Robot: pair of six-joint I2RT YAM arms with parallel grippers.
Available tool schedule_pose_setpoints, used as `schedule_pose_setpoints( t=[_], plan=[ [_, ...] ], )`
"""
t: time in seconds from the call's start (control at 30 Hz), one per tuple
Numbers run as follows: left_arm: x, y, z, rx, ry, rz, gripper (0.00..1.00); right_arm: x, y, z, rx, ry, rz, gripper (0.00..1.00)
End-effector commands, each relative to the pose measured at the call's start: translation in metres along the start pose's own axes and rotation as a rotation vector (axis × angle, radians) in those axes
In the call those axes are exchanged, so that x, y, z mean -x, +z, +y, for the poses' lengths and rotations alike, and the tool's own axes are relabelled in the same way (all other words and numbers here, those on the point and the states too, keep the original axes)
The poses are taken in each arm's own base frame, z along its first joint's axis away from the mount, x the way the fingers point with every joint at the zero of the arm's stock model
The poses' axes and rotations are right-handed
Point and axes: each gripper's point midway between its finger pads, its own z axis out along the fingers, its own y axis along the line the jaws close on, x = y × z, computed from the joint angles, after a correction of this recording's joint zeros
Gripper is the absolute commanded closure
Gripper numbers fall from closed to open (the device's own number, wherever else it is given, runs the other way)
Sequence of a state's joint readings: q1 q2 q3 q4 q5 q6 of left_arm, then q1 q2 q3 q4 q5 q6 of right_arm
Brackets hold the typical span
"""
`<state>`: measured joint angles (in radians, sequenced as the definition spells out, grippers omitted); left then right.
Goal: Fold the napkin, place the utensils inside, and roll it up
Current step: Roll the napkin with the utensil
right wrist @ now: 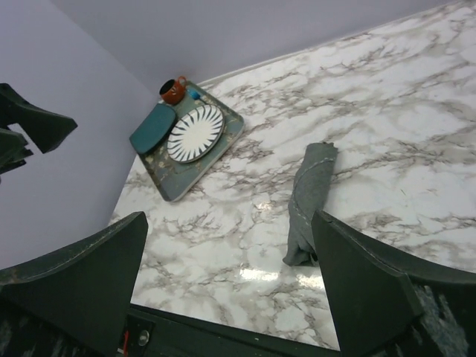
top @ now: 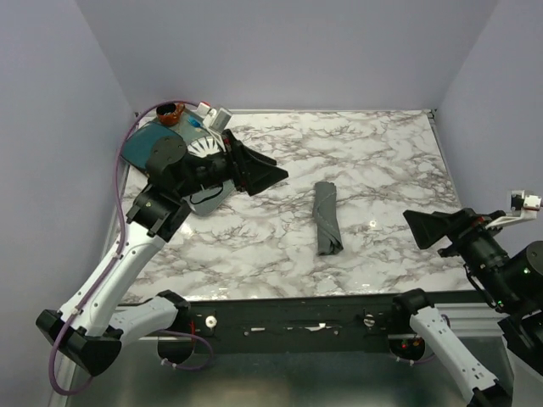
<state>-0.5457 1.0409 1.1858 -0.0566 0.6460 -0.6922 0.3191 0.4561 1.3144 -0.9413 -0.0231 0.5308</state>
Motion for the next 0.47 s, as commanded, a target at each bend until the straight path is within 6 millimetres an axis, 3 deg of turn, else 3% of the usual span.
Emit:
schedule_pose_setpoints(
  t=[0.0, 0.03, 0.2, 0.43],
  plan=[
    [0.009, -0.015, -0.002, 0.051, -0.004, 0.000, 0.07, -0.011, -0.015, -0.027, -0.138, -0.014, 0.043, 0.00],
    [0.010, -0.015, -0.004, 0.047, -0.003, -0.003, 0.01, -0.003, -0.017, -0.023, -0.117, -0.017, 0.000, 0.00],
    [0.012, -0.016, -0.009, 0.037, -0.018, -0.007, 0.01, 0.013, -0.026, -0.015, -0.075, -0.020, -0.091, 0.00],
    [0.023, -0.018, -0.017, 0.022, -0.011, -0.037, 0.01, 0.021, -0.035, -0.010, -0.048, -0.045, -0.128, 0.00]
  ],
)
